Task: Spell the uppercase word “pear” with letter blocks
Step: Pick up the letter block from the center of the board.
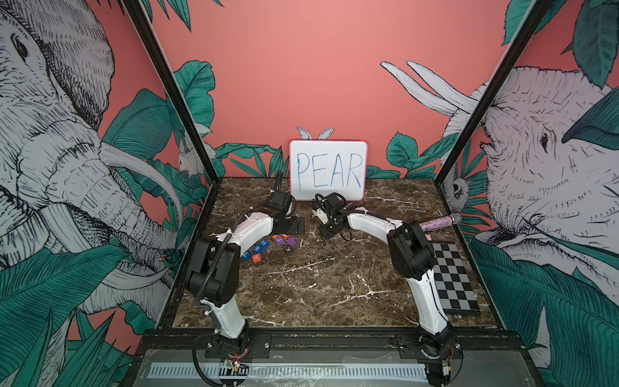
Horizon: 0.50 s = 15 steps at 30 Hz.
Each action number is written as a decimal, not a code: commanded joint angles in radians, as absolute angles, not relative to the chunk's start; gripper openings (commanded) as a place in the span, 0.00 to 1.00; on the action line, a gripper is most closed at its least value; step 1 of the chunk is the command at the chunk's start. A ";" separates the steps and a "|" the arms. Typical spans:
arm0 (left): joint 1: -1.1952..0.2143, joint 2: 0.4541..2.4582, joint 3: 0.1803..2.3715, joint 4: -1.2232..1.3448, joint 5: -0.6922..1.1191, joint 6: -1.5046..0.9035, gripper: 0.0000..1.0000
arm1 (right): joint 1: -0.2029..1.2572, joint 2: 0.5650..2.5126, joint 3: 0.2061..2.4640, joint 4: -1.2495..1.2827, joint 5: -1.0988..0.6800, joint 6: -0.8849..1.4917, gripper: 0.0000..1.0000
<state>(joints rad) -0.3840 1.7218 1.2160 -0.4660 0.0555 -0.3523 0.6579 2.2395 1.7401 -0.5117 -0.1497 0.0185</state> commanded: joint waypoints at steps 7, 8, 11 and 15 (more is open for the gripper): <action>-0.372 1.658 1.187 -0.457 0.061 -0.364 0.99 | 0.668 2.258 1.763 -0.547 -0.143 0.046 0.36; -0.371 1.656 1.185 -0.456 0.062 -0.364 0.99 | 0.670 2.258 1.766 -0.549 -0.141 0.047 0.40; -0.370 1.653 1.180 -0.450 0.063 -0.364 0.99 | 0.674 2.261 1.769 -0.557 -0.131 0.049 0.48; -0.366 1.648 1.165 -0.440 0.067 -0.367 0.99 | 0.676 2.272 1.775 -0.564 -0.126 0.054 0.45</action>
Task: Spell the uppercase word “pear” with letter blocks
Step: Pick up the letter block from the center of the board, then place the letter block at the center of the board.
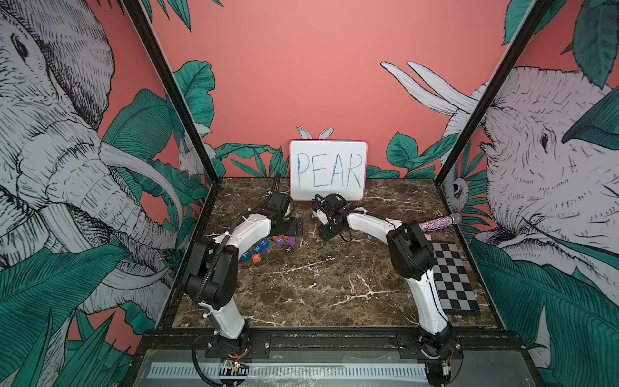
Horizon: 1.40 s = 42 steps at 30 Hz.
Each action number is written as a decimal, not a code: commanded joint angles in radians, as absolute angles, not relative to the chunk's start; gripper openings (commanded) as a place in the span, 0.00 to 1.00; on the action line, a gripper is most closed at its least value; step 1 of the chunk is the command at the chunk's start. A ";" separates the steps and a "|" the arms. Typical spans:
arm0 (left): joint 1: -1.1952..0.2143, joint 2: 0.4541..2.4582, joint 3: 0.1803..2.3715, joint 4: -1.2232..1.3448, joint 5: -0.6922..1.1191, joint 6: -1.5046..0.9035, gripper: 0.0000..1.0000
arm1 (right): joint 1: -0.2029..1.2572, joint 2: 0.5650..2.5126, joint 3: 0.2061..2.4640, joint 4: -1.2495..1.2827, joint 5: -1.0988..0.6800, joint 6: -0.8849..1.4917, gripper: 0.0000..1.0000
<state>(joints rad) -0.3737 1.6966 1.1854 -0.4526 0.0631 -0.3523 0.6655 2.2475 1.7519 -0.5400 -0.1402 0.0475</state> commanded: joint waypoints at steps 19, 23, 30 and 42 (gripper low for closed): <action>-0.358 1.621 1.149 -0.409 0.073 -0.398 0.99 | 0.669 2.265 1.833 -0.528 0.000 0.387 0.22; -0.357 1.620 1.153 -0.410 0.074 -0.396 0.99 | 0.666 2.324 1.935 -0.583 0.048 0.477 0.20; -0.354 1.614 1.149 -0.408 0.075 -0.399 0.99 | 0.644 2.372 2.002 -0.582 0.094 0.582 0.20; -0.351 1.608 1.140 -0.396 0.085 -0.400 0.99 | 0.624 2.437 2.078 -0.588 0.077 0.615 0.20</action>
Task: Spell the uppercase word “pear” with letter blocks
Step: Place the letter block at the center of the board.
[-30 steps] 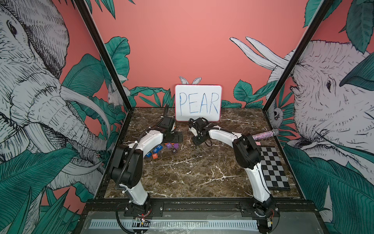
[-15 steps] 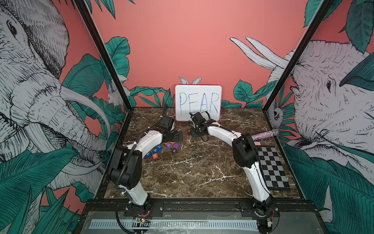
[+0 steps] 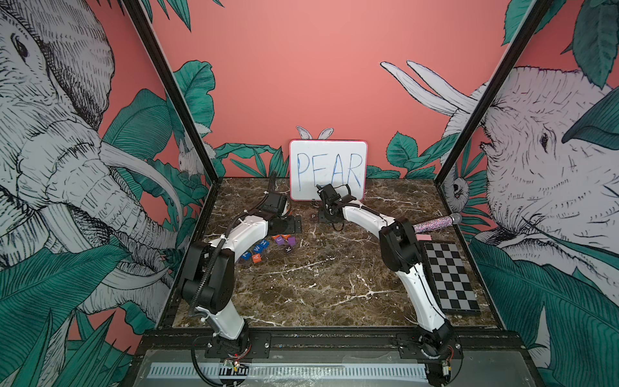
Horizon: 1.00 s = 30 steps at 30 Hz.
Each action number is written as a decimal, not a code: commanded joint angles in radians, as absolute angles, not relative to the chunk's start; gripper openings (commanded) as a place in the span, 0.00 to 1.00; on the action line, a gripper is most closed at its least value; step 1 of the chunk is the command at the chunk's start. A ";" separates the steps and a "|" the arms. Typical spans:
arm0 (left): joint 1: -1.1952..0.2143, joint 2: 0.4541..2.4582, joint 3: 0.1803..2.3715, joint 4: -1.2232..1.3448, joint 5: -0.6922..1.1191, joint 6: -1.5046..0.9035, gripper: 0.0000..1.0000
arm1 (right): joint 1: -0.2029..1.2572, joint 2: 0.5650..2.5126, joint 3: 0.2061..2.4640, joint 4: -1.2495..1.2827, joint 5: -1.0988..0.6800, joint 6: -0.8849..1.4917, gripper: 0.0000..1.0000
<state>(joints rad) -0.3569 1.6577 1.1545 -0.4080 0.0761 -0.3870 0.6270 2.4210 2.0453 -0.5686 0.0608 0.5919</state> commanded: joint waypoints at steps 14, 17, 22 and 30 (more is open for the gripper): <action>-0.349 1.598 1.126 -0.387 0.091 -0.403 0.99 | 0.625 2.462 2.097 -0.567 0.058 0.606 0.20; -0.350 1.597 1.124 -0.385 0.091 -0.404 0.99 | 0.624 2.469 2.100 -0.565 0.058 0.605 0.21; -0.350 1.597 1.124 -0.385 0.092 -0.404 0.99 | 0.625 2.477 2.109 -0.560 0.060 0.605 0.22; -0.350 1.590 1.123 -0.388 0.088 -0.404 0.99 | 0.624 2.494 2.124 -0.559 0.062 0.600 0.23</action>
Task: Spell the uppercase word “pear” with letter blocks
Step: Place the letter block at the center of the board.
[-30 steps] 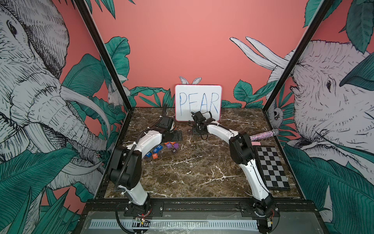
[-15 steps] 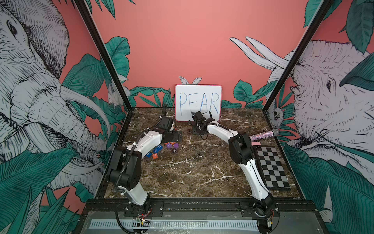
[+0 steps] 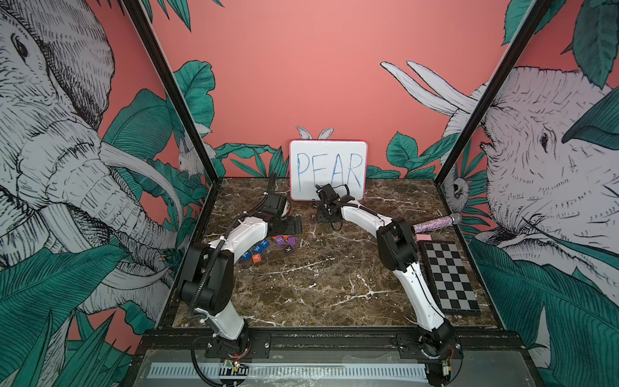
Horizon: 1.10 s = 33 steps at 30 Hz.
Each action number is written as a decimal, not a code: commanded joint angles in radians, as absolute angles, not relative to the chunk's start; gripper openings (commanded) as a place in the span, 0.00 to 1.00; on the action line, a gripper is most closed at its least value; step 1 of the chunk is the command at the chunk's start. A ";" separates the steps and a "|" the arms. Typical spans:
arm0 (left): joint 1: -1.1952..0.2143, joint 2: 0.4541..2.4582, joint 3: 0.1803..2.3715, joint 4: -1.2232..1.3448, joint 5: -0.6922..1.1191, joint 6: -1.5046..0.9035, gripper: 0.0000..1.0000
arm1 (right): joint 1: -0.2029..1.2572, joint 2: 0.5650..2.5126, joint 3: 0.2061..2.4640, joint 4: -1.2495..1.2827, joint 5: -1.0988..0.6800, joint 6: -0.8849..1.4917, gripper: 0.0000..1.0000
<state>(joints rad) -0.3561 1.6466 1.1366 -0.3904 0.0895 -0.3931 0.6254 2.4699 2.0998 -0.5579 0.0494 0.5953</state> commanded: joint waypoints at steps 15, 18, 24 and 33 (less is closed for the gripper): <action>-0.349 1.588 1.124 -0.391 0.084 -0.402 0.99 | 0.624 2.496 2.123 -0.549 0.060 0.590 0.28; -0.350 1.588 1.124 -0.390 0.084 -0.402 0.99 | 0.624 2.494 2.121 -0.548 0.062 0.590 0.29; -0.351 1.586 1.120 -0.390 0.084 -0.403 0.99 | 0.624 2.494 2.121 -0.548 0.058 0.595 0.32; -0.349 1.573 1.102 -0.381 0.079 -0.403 0.99 | 0.623 2.490 2.123 -0.547 0.056 0.606 0.35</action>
